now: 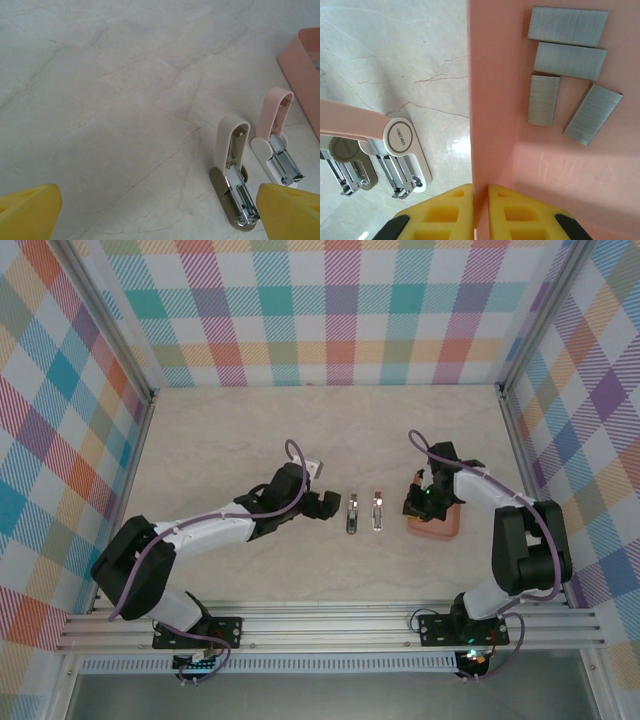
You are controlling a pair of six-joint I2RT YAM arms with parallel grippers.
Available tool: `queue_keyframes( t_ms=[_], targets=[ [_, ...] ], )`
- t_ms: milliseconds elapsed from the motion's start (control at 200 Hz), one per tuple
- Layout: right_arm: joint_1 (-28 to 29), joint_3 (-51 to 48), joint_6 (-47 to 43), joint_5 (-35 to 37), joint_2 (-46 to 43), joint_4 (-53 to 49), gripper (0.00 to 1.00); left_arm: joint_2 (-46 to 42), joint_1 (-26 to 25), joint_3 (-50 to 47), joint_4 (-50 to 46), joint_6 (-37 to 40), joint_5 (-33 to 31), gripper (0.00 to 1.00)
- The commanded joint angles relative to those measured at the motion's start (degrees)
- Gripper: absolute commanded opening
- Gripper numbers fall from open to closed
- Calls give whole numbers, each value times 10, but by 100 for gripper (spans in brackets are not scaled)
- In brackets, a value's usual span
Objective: Load the staples into the stapler
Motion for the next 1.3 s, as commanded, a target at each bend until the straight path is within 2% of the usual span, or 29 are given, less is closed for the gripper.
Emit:
queue_keyframes(
  t_ms=[0, 220, 305, 430, 670, 890, 1295],
  targets=[
    [15, -9, 35, 11, -13, 19, 14, -21, -8, -7, 17, 5, -1, 100],
    [25, 21, 20, 47, -35, -20, 29, -30, -9, -8, 13, 13, -5, 100],
    [21, 37, 4, 75, -51, -51, 32, -34, -9, -12, 14, 13, -8, 100],
    [9, 62, -19, 110, -48, -92, 33, -33, -8, -12, 14, 14, -10, 100],
    [-25, 88, -34, 128, 9, -95, 33, -33, -9, -13, 17, 11, -15, 100],
    [-26, 111, -33, 126, 69, -80, 32, -36, -8, -19, 19, 5, -20, 100],
    [-27, 118, -42, 136, 119, -60, 31, -37, -9, -24, 20, 4, -29, 100]
  ],
)
